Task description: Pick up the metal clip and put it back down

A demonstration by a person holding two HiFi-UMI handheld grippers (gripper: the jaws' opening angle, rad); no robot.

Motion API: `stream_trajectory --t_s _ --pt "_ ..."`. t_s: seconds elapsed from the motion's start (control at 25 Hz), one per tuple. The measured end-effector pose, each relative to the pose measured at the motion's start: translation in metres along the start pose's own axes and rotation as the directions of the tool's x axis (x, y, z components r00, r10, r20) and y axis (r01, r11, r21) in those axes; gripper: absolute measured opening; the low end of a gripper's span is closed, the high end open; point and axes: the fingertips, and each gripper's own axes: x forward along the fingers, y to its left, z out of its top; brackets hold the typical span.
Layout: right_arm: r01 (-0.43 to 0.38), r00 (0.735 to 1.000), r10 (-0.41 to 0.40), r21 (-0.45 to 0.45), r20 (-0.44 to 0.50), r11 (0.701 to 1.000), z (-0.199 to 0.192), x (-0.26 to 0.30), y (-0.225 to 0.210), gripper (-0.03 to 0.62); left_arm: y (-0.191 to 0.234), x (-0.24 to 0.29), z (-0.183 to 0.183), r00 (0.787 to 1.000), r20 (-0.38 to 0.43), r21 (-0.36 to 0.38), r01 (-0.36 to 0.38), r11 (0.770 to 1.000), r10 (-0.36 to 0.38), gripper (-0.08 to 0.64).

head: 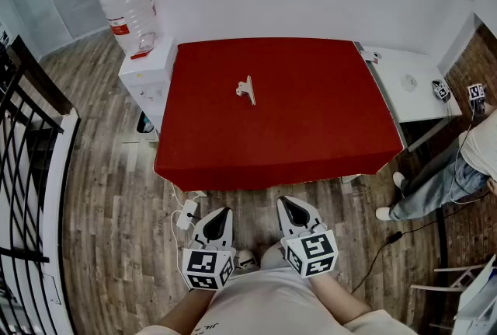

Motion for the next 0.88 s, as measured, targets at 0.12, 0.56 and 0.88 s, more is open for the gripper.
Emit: stream_trajectory --t_s 0.12,0.56,0.88 --pt "0.006 1.0 -0.006 0.003 -0.007 1.0 0.001 0.008 -0.004 0.006 0.003 0.01 0.006 1.0 0.003 -0.002 0.006 1.0 -0.006 0.006" --pt "-0.012 1.0 0.012 0.019 0.011 1.0 0.028 0.096 -0.072 0.006 0.032 0.114 0.032 1.0 -0.01 -0.005 -0.007 1.0 0.007 0.006" --pt "-0.035 0.998 0.036 -0.031 0.047 0.999 0.084 0.163 -0.161 0.006 0.045 0.217 0.082 0.999 -0.007 0.005 -0.053 0.999 0.053 0.006"
